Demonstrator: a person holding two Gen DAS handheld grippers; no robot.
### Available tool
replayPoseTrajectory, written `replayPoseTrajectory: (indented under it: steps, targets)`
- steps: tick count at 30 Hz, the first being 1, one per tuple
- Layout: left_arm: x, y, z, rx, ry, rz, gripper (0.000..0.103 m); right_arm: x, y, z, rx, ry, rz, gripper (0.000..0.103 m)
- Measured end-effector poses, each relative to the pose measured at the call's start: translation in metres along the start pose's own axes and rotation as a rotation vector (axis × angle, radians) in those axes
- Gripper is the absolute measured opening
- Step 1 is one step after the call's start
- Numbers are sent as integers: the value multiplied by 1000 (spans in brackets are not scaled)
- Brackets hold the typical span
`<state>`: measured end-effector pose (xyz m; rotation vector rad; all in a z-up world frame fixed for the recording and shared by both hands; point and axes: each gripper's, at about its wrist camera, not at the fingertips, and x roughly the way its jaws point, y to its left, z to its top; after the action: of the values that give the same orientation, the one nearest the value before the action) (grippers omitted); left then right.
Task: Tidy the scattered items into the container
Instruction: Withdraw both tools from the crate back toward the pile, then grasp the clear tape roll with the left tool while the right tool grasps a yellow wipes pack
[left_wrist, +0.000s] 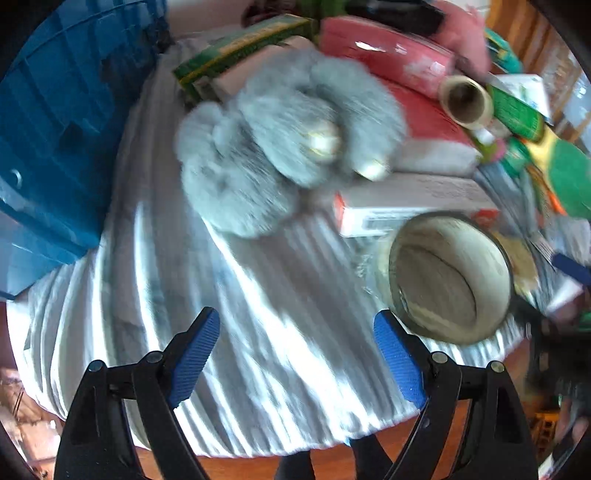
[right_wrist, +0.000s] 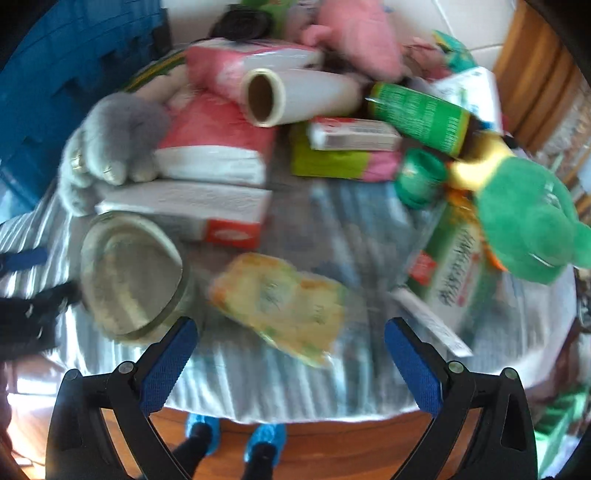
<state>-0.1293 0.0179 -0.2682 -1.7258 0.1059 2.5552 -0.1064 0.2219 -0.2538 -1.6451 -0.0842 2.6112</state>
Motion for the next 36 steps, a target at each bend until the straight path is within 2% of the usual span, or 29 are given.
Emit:
replayPoseTrajectory:
  steps: [2, 4, 8, 11, 15, 19, 23, 28, 34, 36]
  targets:
    - [-2, 8, 8, -33, -17, 33, 86, -3, 7, -2, -24, -14, 52, 103]
    - [-11, 13, 12, -67, -35, 37, 86, -10, 13, -5, -44, -19, 155, 103]
    - [-49, 10, -1, -151, -101, -23, 86, -22, 9, -13, -61, -41, 137, 103]
    - [-67, -12, -14, -186, -136, -91, 86, -29, -11, -19, -42, -45, 149, 103]
    - [-54, -58, -23, -135, -101, -104, 86, -31, -35, -27, -42, -40, 142, 103]
    - [-36, -82, -25, -131, -71, -61, 86, -28, -49, -27, -74, -41, 156, 103]
    - [-19, -87, -20, -148, -55, -13, 86, -19, -48, -20, -137, -37, 167, 103]
    - [0, -84, -23, -146, -15, -13, 86, -6, -43, -14, -178, -29, 190, 103]
    - [2, -73, -29, -126, -47, -44, 86, 17, -24, -6, -200, -4, 231, 103]
    - [3, -76, -27, -102, -53, -23, 86, 25, -20, -5, -193, -11, 198, 103]
